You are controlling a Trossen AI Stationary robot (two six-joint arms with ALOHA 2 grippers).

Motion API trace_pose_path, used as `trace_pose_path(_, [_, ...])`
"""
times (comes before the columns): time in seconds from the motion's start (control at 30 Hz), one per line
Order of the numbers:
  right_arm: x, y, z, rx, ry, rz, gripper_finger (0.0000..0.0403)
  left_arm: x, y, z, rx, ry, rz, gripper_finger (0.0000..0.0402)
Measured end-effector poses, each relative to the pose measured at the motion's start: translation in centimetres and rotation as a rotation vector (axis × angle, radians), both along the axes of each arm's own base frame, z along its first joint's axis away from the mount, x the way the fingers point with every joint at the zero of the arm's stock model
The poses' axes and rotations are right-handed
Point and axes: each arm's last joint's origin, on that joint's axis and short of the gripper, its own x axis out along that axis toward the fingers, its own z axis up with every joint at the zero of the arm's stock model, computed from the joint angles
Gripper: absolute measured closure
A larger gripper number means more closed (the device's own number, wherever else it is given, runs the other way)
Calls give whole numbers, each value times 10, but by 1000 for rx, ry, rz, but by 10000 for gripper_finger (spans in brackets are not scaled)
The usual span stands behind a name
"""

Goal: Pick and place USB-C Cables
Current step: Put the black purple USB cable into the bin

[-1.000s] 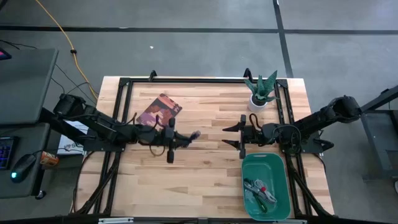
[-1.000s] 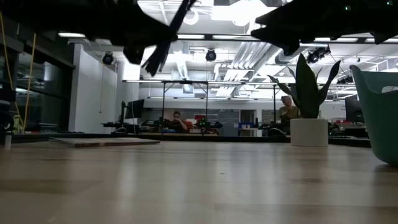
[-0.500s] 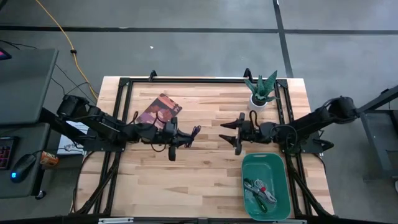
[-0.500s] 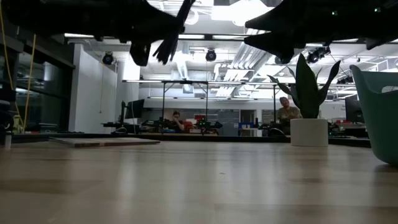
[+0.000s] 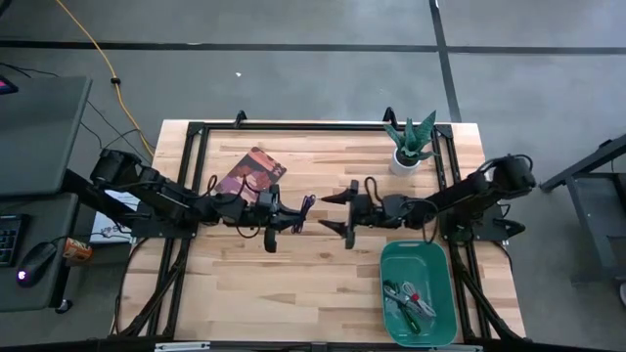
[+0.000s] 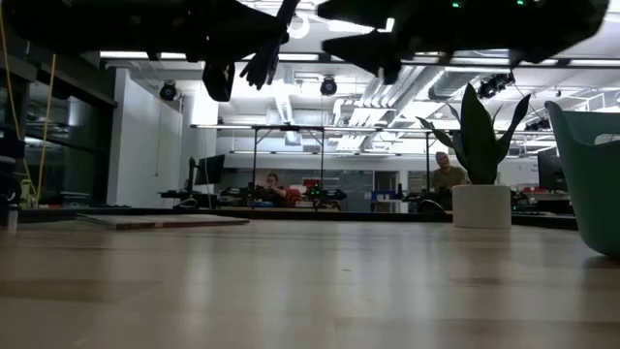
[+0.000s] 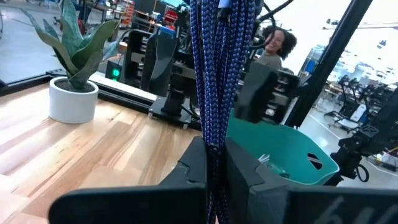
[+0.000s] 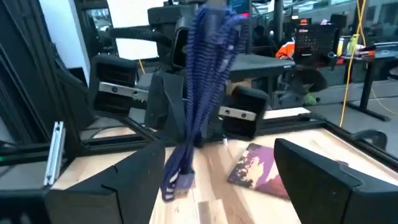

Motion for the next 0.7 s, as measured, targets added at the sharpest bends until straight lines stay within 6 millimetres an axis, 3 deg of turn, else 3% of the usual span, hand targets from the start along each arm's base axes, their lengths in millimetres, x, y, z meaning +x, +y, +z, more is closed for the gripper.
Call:
trace_pose_path(0.23, [24, 5, 12, -37, -34, 25, 109, 2, 0, 3, -2, -8, 0, 401])
trace_pose_path(0.47, [25, 4, 20, -21, -65, -30, 109, 6, -5, 9, 11, -21, -56, 401])
trace_pose_path(0.7, [25, 6, 22, -4, -85, 45, 110, 14, -7, 7, 8, 2, -54, 401])
